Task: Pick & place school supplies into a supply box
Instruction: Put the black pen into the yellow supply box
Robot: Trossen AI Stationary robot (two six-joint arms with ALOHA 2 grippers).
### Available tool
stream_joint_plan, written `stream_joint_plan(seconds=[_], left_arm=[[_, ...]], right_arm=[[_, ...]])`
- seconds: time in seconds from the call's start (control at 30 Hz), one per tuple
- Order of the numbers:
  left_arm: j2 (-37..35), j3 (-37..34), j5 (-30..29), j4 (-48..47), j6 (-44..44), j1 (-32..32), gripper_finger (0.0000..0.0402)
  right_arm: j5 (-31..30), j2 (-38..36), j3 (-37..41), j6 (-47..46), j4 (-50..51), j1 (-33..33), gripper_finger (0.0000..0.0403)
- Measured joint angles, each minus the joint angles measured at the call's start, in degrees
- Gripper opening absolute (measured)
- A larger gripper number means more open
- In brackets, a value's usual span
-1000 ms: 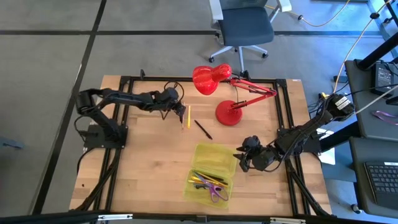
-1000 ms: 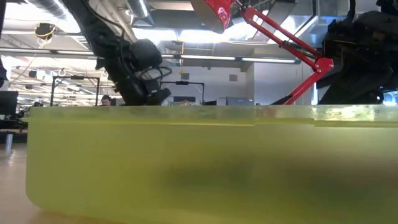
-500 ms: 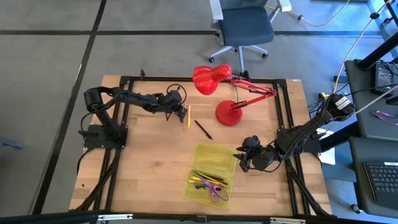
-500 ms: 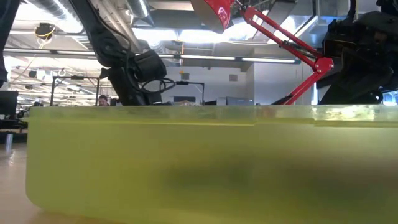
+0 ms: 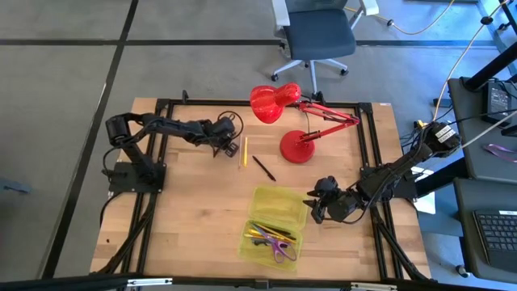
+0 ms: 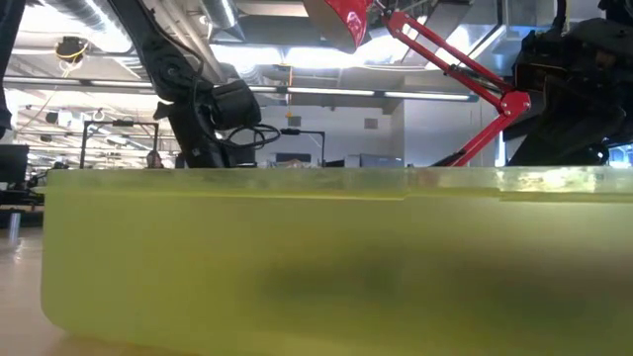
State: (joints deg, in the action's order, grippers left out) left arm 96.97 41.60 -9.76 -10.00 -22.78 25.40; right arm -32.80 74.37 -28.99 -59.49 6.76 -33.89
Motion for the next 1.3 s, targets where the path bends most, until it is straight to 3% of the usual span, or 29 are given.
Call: stream_joint_plan(seconds=[0.13,0.3,0.67,1.03,1.3], left_arm=[[-0.36,0.00,0.28,-1.66,4.65,-1.11,0.0018],[-1.95,0.02,1.48,-4.92,7.48,-2.89,0.0021],[-7.93,-0.68,2.51,-12.84,7.65,-7.36,0.0018],[-8.72,-0.61,1.54,-13.57,6.53,-10.28,0.0018],[-13.21,-0.52,2.19,-14.32,4.90,-11.60,0.0018]], right_arm=[[0.00,0.00,0.00,0.01,0.00,0.00,0.0188],[0.00,0.00,0.00,0.01,0.00,0.00,0.0188],[-0.03,0.00,0.00,0.01,-0.01,0.00,0.0188],[-0.04,0.02,0.00,-0.11,-0.09,0.00,0.0188],[-0.06,0.02,0.00,-0.17,-0.09,0.04,0.0188]])
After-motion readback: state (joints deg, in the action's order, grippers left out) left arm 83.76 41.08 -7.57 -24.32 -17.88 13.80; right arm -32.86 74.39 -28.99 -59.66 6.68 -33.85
